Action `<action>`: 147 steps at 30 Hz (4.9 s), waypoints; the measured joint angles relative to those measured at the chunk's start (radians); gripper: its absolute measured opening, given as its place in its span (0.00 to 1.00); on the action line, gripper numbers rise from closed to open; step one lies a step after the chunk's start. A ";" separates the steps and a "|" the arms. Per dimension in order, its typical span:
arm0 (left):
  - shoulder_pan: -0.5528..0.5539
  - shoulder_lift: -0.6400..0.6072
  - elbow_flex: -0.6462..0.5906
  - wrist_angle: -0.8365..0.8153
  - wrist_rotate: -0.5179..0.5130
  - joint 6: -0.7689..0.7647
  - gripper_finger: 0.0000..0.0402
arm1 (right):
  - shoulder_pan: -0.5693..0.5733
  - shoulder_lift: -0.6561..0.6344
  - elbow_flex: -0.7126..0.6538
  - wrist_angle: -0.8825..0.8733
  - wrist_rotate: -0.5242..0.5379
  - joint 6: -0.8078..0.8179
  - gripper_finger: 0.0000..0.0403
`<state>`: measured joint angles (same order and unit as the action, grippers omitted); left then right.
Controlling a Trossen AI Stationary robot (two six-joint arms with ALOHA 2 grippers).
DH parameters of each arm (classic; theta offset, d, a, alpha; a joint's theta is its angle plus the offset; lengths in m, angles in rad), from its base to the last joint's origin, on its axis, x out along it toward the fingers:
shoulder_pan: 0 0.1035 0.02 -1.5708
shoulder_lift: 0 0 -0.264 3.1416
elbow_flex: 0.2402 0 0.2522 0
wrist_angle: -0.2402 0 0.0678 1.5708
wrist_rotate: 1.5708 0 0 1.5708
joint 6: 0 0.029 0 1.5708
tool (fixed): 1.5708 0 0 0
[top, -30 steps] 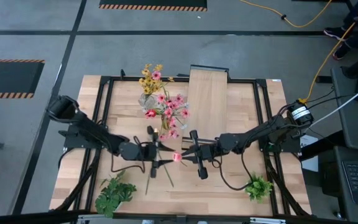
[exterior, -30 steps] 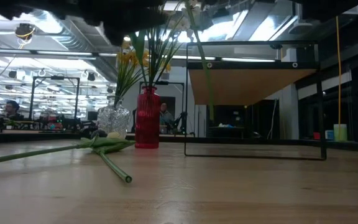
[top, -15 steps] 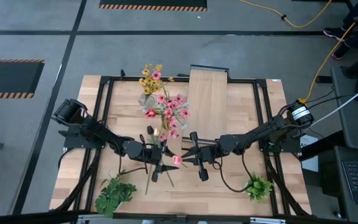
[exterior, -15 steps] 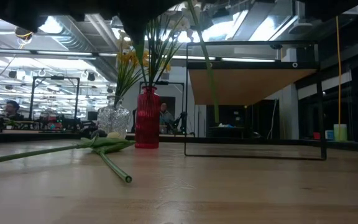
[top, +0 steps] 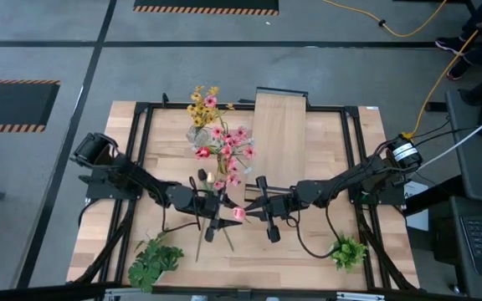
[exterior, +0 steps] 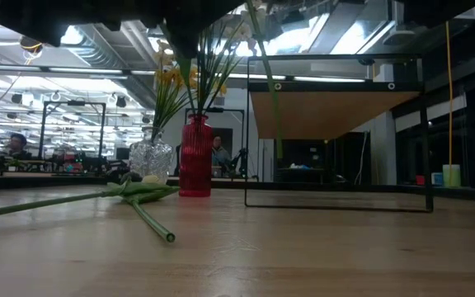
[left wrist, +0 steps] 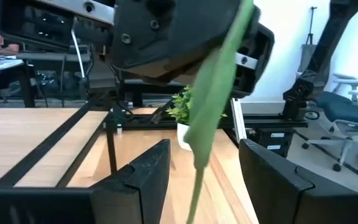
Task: Pick and place flowers into a vace then onto a shelf
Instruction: Put the pink tulip into the transparent vase
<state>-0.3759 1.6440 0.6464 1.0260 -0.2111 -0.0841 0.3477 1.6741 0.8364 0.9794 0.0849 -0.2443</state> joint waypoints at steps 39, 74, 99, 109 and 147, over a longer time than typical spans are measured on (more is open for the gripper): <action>0.017 -0.041 0.000 -0.064 0.030 0.063 0.01 | 0.010 0.000 0.000 -0.009 0.001 0.005 0.30; -0.313 -0.722 -0.241 -0.629 -0.810 0.030 0.01 | -0.007 -0.002 -0.001 -0.162 0.001 0.055 0.01; -0.047 -1.013 -0.278 -0.632 -1.046 0.259 0.01 | -0.038 -0.002 -0.001 -0.183 0.003 0.083 0.01; 0.151 -1.088 -0.418 -0.290 -0.790 0.365 0.01 | -0.038 -0.002 -0.001 -0.182 0.000 0.083 0.01; 0.458 -0.958 -0.435 -0.455 -0.631 0.066 0.01 | -0.038 -0.002 -0.001 -0.190 0.000 0.083 0.01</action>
<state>0.0818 0.6857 0.2119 0.5705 -0.8426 -0.0180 0.3095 1.6722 0.8356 0.7898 0.0853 -0.1616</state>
